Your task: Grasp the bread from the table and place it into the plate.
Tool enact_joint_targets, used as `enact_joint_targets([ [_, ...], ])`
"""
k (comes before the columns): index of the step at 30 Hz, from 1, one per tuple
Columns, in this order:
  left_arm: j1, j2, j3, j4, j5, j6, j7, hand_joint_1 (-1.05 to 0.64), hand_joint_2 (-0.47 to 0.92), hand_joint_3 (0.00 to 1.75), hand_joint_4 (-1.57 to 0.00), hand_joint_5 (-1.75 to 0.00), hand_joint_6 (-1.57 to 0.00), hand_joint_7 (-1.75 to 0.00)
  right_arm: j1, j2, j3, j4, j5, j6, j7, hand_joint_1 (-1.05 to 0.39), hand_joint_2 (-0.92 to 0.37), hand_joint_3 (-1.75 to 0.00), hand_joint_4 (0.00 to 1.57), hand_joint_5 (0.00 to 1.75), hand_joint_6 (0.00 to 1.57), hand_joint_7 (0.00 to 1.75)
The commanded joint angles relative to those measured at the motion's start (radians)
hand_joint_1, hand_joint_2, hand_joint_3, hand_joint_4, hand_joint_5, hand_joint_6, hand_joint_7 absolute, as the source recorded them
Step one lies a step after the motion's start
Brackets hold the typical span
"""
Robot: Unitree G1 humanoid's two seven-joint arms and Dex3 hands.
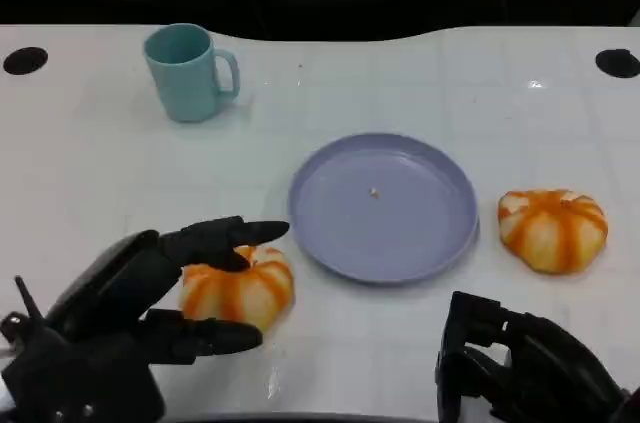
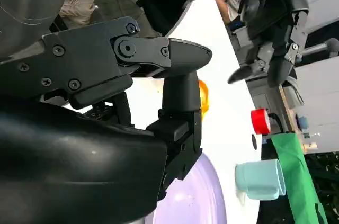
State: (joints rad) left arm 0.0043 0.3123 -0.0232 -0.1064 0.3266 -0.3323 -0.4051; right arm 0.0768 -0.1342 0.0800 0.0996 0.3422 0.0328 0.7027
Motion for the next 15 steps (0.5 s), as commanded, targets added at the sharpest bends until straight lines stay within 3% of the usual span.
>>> enact_joint_targets([
  [1,-0.027,0.063,-0.028,-0.047,0.178,0.032,0.075,-0.77,0.92,0.11,-0.31,-0.36,-0.33,0.0,0.0,-0.012,-0.008,0.004,0.006,-0.012,0.014,-0.47,-0.92,-0.43,0.6,1.75,0.44,1.65],
  [7,-0.066,0.101,-0.105,-0.062,0.421,0.085,0.146,-0.79,0.92,0.06,-0.31,-0.28,-0.26,0.0,0.002,-0.012,-0.011,0.001,0.004,-0.004,0.01,-0.48,-0.92,-0.43,0.61,1.75,0.45,1.65],
  [15,-0.139,0.086,-0.234,0.068,0.56,0.156,0.187,-0.74,0.86,0.0,-0.36,-0.21,-0.3,-0.01,0.008,-0.011,-0.009,-0.005,0.001,-0.008,0.011,-0.48,-0.92,-0.42,0.61,1.75,0.45,1.65],
])
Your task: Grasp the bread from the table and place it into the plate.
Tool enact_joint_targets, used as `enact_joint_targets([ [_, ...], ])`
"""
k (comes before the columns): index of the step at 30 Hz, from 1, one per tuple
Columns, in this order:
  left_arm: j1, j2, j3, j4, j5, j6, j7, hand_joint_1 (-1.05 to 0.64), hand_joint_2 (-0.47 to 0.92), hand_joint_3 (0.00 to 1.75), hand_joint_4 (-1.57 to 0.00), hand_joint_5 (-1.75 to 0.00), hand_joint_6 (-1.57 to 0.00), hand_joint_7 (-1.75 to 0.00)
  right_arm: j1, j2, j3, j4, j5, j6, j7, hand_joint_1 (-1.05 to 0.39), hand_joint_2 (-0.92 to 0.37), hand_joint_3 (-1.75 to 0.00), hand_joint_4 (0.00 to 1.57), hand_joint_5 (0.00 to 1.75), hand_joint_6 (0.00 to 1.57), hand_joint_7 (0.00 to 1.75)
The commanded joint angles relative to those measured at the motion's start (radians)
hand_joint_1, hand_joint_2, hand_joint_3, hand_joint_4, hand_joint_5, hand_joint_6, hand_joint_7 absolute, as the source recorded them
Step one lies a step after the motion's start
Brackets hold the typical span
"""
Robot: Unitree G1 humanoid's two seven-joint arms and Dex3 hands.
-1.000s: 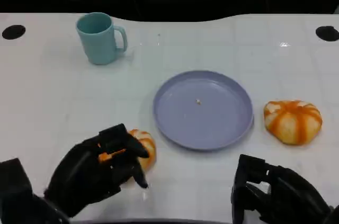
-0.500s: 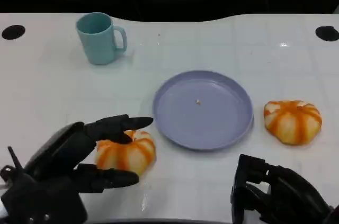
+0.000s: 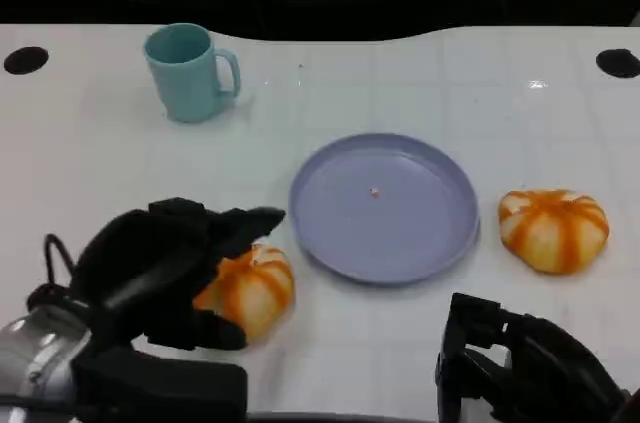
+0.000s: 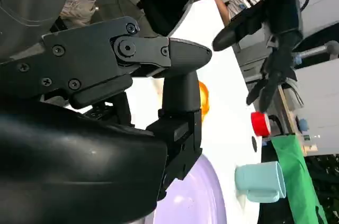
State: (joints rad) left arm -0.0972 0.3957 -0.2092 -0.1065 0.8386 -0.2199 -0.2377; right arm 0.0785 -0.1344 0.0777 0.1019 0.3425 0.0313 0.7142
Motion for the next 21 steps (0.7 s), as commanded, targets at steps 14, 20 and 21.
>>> enact_joint_targets([
  [14,-0.198,-0.059,-0.221,0.387,0.115,0.19,0.065,-0.74,0.87,0.0,-0.38,-0.21,-0.32,-0.01,0.015,-0.014,-0.006,-0.019,-0.004,-0.003,-0.007,-0.49,-0.92,-0.4,0.61,1.75,0.45,1.66],
  [20,-0.256,-0.093,-0.264,0.546,0.114,0.19,0.196,-0.46,0.92,0.03,-0.43,-0.99,-0.56,-0.06,0.022,-0.017,-0.005,-0.034,-0.001,0.008,-0.01,-0.48,-0.92,-0.41,0.61,1.75,0.45,1.65],
  [21,-0.262,-0.092,-0.274,0.563,0.12,0.185,0.224,-0.41,0.92,0.08,-0.51,-1.31,-0.7,-0.15,0.024,-0.018,-0.006,-0.038,0.0,0.013,-0.012,-0.48,-0.92,-0.4,0.61,1.75,0.45,1.65],
])
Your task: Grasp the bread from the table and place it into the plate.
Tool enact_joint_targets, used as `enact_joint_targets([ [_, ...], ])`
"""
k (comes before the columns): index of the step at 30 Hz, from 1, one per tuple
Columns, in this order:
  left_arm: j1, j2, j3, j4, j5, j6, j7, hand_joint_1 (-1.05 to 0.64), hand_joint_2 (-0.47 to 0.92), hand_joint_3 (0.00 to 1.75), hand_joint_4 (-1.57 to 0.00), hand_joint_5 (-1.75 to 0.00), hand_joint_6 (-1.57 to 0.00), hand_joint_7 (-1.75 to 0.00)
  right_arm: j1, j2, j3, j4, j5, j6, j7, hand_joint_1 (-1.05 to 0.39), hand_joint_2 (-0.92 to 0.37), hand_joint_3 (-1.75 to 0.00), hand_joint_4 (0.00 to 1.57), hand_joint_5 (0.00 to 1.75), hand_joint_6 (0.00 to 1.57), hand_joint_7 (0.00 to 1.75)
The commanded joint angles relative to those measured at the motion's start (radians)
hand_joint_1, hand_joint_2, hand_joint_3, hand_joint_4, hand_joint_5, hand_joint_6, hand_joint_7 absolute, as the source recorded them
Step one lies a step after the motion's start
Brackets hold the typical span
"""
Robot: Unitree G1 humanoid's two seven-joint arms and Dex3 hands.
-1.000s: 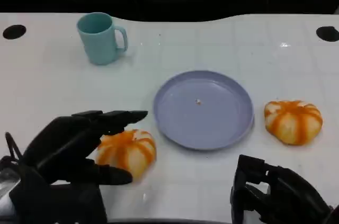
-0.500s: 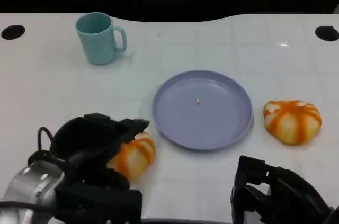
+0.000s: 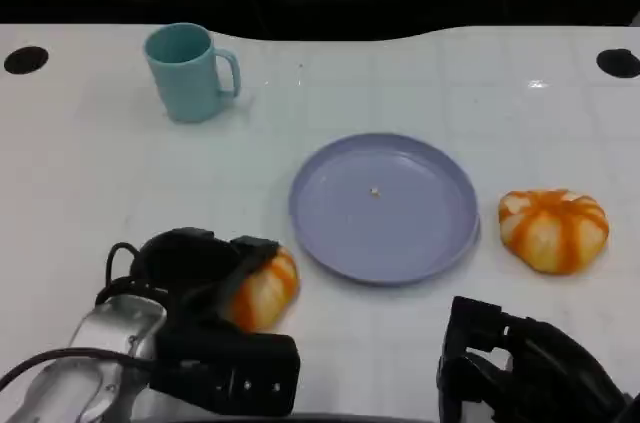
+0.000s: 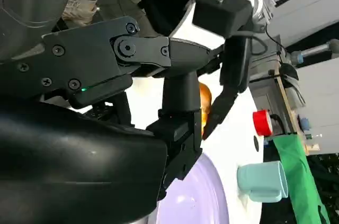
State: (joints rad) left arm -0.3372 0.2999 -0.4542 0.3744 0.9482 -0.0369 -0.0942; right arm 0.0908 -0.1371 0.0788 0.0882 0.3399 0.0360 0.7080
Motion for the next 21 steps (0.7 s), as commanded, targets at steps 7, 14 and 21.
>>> enact_joint_targets([
  [7,-0.03,0.036,-0.07,0.129,0.012,-0.064,0.215,-0.37,0.92,0.43,-0.81,-1.54,-0.99,-0.47,0.015,-0.015,-0.009,-0.026,0.01,0.01,-0.003,-0.48,-0.92,-0.4,0.6,1.75,0.45,1.66],
  [14,-0.019,0.053,-0.051,0.111,-0.018,-0.111,0.322,-0.38,0.92,0.48,-0.82,-1.6,-0.98,-0.59,0.018,-0.019,-0.009,-0.032,0.009,0.021,-0.007,-0.49,-0.92,-0.4,0.6,1.75,0.45,1.65],
  [21,-0.003,0.072,-0.03,0.05,-0.006,-0.087,0.388,-0.38,0.92,0.48,-0.76,-1.74,-0.78,-1.05,0.021,-0.017,-0.01,-0.043,0.012,0.033,-0.007,-0.49,-0.92,-0.39,0.6,1.75,0.46,1.65],
])
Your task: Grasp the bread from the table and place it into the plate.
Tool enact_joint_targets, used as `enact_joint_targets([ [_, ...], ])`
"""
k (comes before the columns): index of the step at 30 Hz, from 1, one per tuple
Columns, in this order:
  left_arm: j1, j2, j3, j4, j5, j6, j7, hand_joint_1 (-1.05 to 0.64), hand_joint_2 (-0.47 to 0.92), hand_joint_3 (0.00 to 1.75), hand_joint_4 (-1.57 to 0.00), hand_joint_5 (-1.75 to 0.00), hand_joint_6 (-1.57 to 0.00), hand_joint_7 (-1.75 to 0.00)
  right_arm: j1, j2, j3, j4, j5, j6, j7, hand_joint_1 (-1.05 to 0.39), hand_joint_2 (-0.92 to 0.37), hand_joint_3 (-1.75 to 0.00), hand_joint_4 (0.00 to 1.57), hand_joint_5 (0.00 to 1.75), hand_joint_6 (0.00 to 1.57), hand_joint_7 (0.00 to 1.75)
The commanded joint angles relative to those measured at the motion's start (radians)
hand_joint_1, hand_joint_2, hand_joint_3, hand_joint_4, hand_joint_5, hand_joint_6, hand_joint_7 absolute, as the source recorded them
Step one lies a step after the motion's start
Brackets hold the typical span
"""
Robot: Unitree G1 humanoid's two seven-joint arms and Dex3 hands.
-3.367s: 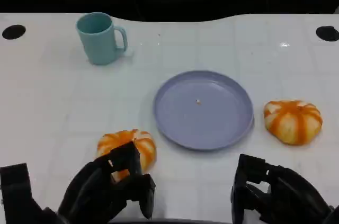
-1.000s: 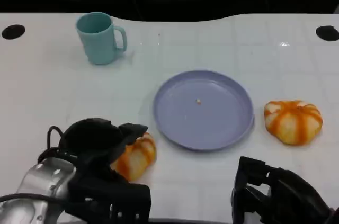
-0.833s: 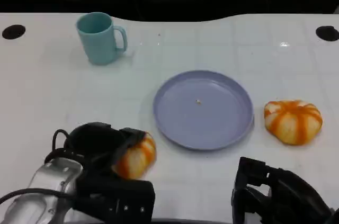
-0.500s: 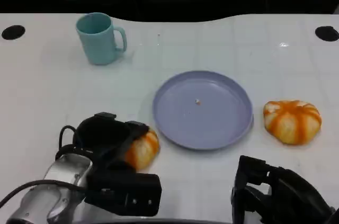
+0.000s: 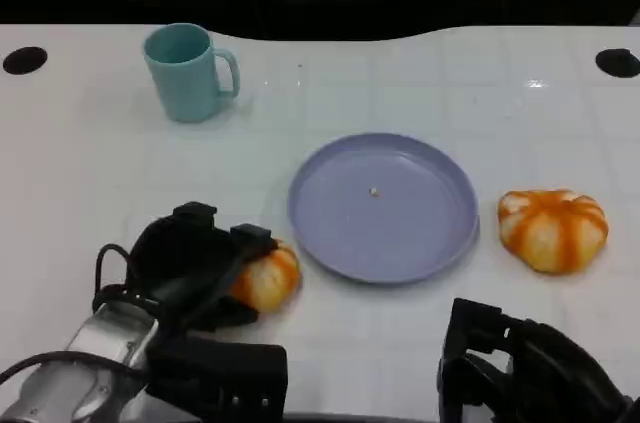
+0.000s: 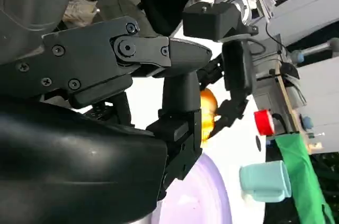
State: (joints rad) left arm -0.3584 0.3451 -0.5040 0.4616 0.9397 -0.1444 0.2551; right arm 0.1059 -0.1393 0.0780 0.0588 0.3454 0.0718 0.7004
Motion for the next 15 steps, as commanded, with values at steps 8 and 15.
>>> enact_joint_targets([
  [8,0.044,0.011,0.051,-0.091,0.008,0.019,0.236,-0.33,0.92,0.22,-0.79,-1.75,-0.73,-1.2,0.005,-0.007,-0.005,-0.004,0.001,-0.016,-0.001,-0.48,-0.91,-0.4,0.61,1.75,0.46,1.65],
  [15,0.029,-0.011,0.062,-0.133,0.006,0.013,0.277,-0.29,0.84,0.32,-0.81,-1.75,-0.63,-1.55,0.006,-0.009,-0.002,-0.005,-0.007,-0.023,-0.003,-0.49,-0.92,-0.39,0.61,1.75,0.46,1.66],
])
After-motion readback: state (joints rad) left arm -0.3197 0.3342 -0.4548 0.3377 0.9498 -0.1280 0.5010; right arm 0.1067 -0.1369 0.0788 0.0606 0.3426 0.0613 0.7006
